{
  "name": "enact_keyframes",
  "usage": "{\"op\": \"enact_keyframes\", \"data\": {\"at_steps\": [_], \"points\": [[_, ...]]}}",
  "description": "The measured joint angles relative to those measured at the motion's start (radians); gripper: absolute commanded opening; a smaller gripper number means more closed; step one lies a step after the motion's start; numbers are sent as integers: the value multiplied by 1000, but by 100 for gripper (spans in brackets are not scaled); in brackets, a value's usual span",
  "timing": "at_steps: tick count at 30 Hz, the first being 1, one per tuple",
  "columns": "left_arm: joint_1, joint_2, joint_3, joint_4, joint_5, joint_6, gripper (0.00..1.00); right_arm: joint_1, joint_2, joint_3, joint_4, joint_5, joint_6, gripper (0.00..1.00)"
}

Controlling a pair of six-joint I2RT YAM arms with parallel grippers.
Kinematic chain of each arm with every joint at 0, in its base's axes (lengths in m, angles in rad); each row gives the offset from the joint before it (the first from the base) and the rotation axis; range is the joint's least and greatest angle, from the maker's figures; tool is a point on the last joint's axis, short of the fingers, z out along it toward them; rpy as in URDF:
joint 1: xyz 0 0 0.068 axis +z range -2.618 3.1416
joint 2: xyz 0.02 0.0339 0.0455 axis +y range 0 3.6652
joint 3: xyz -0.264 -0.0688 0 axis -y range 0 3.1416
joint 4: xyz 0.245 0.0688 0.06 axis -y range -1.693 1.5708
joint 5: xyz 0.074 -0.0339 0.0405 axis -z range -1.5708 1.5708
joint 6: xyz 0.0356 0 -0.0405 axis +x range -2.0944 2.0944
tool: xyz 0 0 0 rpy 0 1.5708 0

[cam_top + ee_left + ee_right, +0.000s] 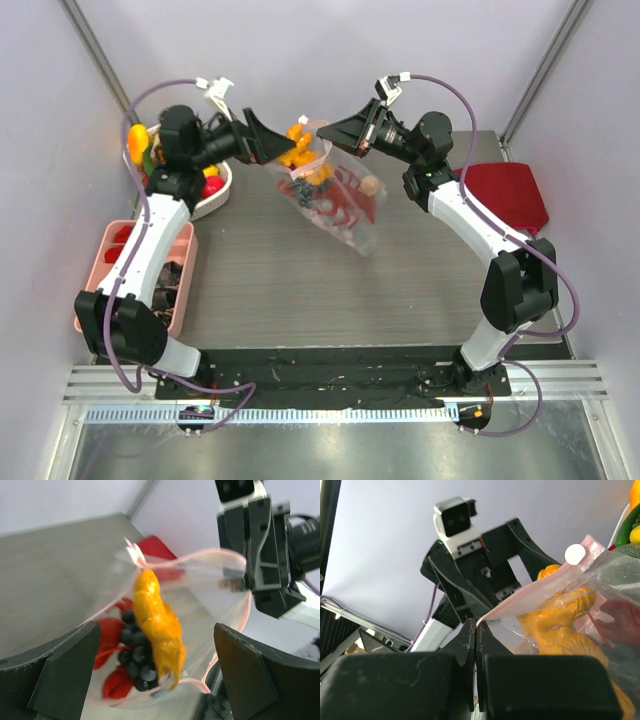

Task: Place the food in the zip-top bag and seal the zipper
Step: Place the fake vegetable in the zipper food storage bag, then adjust the zipper food storage bag at the center of the board.

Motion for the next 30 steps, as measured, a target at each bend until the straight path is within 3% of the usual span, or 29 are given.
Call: {"op": "enact_keyframes", "data": {"at_steps": [4, 7, 8, 14, 23, 24, 25, 28, 30], "points": [[72, -8, 146, -133, -16, 96, 95, -1, 0, 0, 3, 0, 0, 1], [124, -46, 164, -186, -16, 129, 67, -3, 0, 0, 3, 0, 0, 1], [138, -54, 163, -207, -20, 142, 65, -3, 0, 0, 3, 0, 0, 1], [179, -16, 169, -343, -37, 184, 62, -2, 0, 0, 3, -1, 0, 1], [101, 38, 106, -442, -37, 185, 56, 0, 0, 0, 2, -1, -3, 1], [90, 45, 106, -441, -37, 182, 52, 1, 0, 0, 2, -2, -4, 1], [85, 51, 106, -440, -37, 179, 36, 2, 0, 0, 2, -4, -4, 1], [81, 74, 109, -451, -35, 174, 0, 2, 0, 0, -2, -5, -11, 1], [82, 92, 118, -466, -32, 173, 0, 2, -1, -13, -7, -6, -33, 1]]}}
